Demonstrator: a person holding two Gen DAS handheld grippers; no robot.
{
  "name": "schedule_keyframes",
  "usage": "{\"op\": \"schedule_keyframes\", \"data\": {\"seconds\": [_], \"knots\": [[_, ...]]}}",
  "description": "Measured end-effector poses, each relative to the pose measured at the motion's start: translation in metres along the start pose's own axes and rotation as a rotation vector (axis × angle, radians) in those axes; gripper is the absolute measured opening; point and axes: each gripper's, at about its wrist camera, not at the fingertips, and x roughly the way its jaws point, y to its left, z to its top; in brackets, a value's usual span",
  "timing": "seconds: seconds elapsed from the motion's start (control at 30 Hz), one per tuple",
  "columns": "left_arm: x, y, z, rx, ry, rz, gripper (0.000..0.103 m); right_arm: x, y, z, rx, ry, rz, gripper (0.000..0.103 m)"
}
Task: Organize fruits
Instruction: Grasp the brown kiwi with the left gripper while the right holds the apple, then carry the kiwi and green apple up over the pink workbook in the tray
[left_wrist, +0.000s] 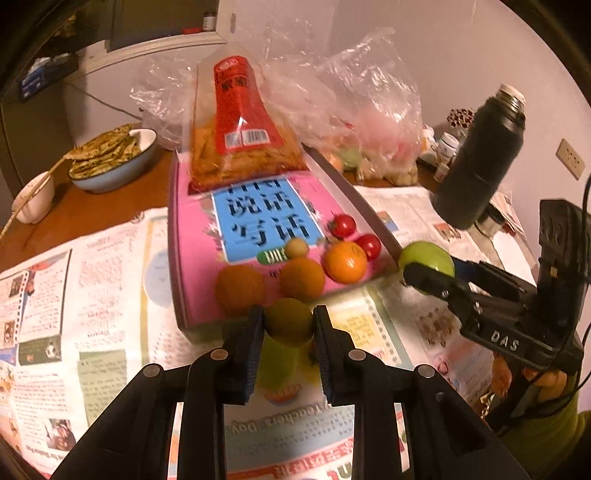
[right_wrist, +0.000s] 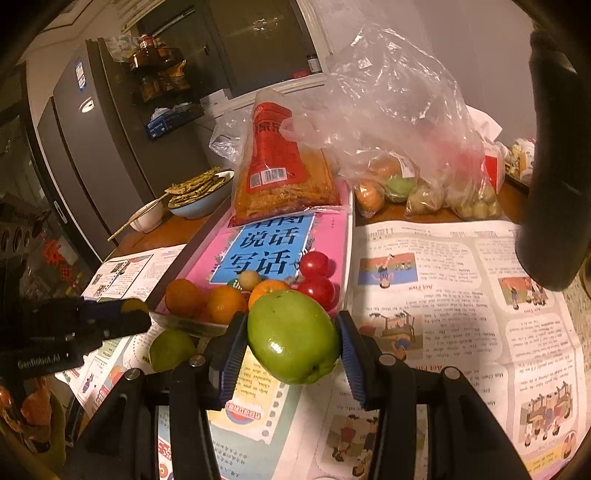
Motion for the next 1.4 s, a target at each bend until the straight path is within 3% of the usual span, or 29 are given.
{"op": "schedule_keyframes", "data": {"seconds": [0.57, 1.4], "knots": [[0.037, 0.014, 0.044, -0.015, 0.016, 0.012, 0.027, 0.021, -0.008, 0.011, -0.03, 0.004, -0.021, 0.048], [0.105, 0.013, 0.059, -0.014, 0.117, 0.035, 0.027, 0.043, -0.003, 0.011, -0.066, -0.036, -0.016, 0.048]]}}
